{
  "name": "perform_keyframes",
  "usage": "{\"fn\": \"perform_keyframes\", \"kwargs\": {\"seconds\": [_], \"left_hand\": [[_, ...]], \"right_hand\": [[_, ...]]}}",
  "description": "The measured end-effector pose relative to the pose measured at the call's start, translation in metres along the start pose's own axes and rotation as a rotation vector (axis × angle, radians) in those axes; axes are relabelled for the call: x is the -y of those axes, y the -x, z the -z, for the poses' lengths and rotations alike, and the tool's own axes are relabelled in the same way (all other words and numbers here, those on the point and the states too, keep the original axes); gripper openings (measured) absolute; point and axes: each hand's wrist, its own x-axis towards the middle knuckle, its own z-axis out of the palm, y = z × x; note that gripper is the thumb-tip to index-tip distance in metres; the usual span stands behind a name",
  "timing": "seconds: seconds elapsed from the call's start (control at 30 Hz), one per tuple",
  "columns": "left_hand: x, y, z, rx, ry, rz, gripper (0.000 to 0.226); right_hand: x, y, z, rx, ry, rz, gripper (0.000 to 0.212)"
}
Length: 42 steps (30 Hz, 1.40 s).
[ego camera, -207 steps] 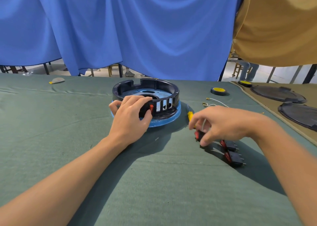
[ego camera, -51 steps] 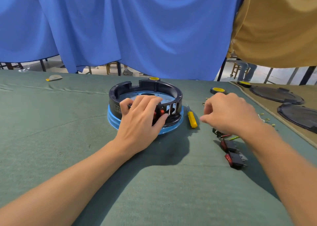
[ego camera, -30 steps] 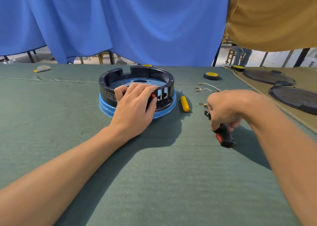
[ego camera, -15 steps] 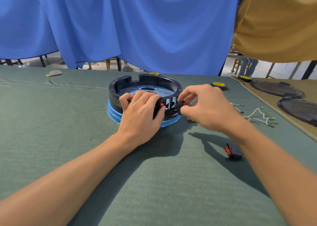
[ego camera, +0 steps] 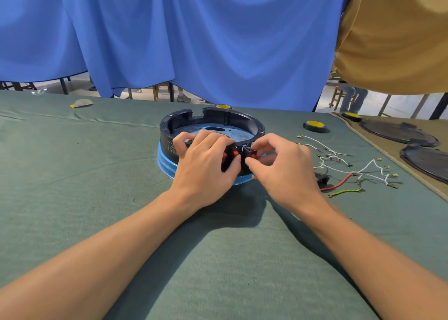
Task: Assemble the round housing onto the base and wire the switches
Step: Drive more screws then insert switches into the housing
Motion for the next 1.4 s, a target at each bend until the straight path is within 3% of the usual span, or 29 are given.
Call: {"fn": "perform_keyframes", "kwargs": {"seconds": [0.37, 0.57, 0.93, 1.4], "left_hand": [[0.003, 0.0, 0.0, -0.132, 0.006, 0.018, 0.031], [0.002, 0.0, 0.001, -0.165, 0.026, 0.018, 0.043], [0.001, 0.0, 0.003, -0.206, 0.009, 0.026, 0.024], [-0.002, -0.004, 0.003, -0.212, 0.07, 0.084, 0.029]], "right_hand": [[0.0, 0.01, -0.009, -0.033, 0.094, 0.255, 0.013], [-0.002, 0.007, -0.012, -0.033, 0.063, 0.252, 0.013], [-0.011, 0.002, -0.012, -0.06, -0.015, 0.177, 0.021], [-0.012, -0.003, -0.016, -0.003, 0.071, 0.156, 0.023]]}}
